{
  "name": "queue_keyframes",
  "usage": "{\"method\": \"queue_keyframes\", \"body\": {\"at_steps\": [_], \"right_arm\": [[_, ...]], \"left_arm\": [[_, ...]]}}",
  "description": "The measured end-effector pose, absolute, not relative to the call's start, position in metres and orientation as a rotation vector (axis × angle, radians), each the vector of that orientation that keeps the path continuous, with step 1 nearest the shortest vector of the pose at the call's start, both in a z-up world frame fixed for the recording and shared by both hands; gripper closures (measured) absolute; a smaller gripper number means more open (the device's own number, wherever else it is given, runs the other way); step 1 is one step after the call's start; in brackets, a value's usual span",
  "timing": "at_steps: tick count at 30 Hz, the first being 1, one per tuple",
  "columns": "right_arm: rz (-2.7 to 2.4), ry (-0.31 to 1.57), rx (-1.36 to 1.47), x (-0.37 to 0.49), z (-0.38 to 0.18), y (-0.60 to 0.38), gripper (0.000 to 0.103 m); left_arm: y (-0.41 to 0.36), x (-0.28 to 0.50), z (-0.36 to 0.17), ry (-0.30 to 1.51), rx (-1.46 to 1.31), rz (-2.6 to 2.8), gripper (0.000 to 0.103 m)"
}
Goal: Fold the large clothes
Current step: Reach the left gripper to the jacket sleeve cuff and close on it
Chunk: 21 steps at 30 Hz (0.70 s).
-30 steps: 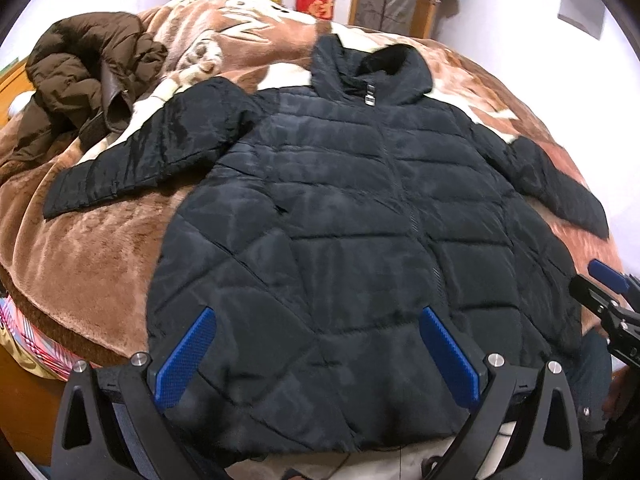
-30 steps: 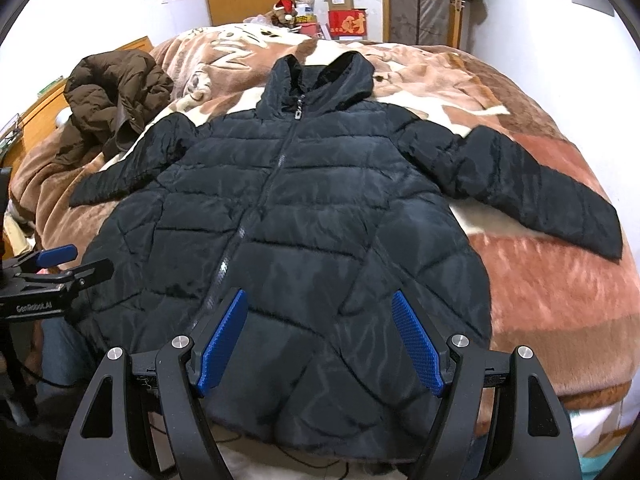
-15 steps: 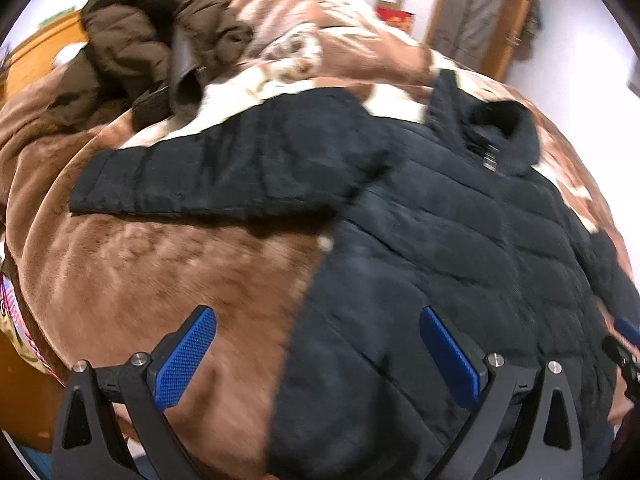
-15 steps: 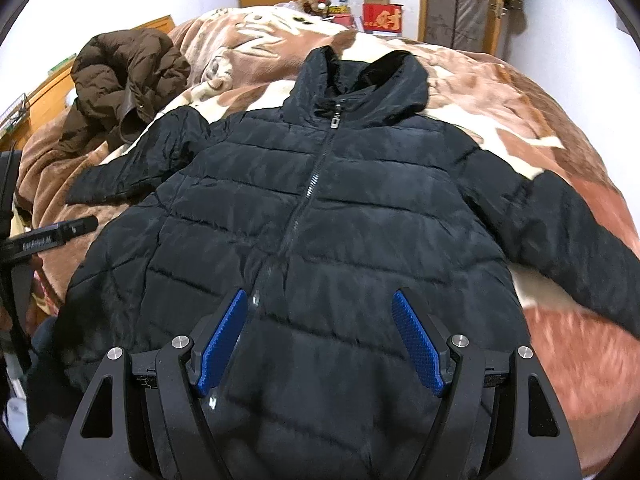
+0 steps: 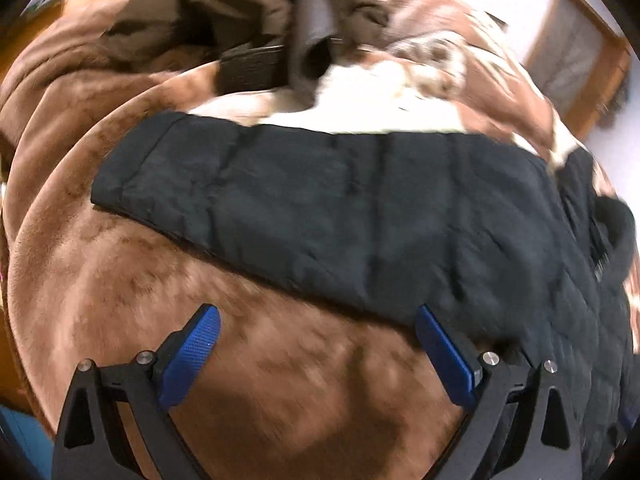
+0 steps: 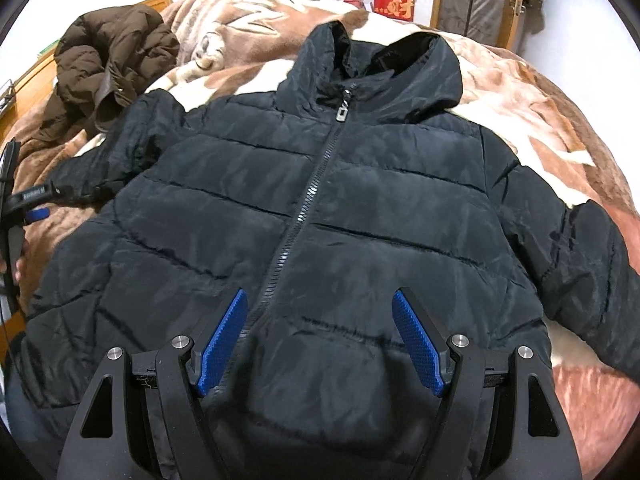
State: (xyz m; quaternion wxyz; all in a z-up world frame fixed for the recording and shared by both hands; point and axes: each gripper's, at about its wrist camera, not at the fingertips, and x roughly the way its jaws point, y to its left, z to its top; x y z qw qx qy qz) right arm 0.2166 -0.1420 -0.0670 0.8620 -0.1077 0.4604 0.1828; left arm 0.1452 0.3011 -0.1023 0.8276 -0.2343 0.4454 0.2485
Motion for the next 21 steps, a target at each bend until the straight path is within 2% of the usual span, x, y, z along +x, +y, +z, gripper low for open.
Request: {"method": "queue_keyframes", "body": {"at_steps": [6,10,12,13,14,15,17,21], "right_arm": [[0.337,0.997,-0.213,0.227,-0.082,-0.155,0.028],[0.308,1.008,-0.211,0.230,-0.089,-0.165,0.028],[0.299,1.013,-0.208,0.231,-0.091,-0.169,0.028],[0.295,1.016,-0.206,0.231,-0.092,-0.170,0.028],[0.290,1.019,-0.205,0.231,-0.093,-0.172,0.028],[0.287,1.019,-0.204,0.230,-0.094,-0.173,0.028],[0.281,1.015,-0.203,0.229,-0.093,-0.176,0.028],[0.271,1.013,-0.200,0.223,-0.090,-0.182,0.028]], "left_arm": [[0.349,0.156,-0.125,0.919,-0.595,0.603,0.005],[0.370,0.161,-0.141,0.893,-0.658,0.628,0.013],[0.374,0.162,-0.142,0.877,-0.643,0.644,0.021],[0.374,0.166,-0.142,0.876,-0.635,0.641,0.031],[0.373,0.169,-0.140,0.872,-0.622,0.629,0.046],[0.372,0.173,-0.138,0.874,-0.606,0.623,0.052],[0.367,0.177,-0.128,0.876,-0.563,0.616,0.078],[0.360,0.180,-0.092,0.843,-0.518,0.577,0.087]]}}
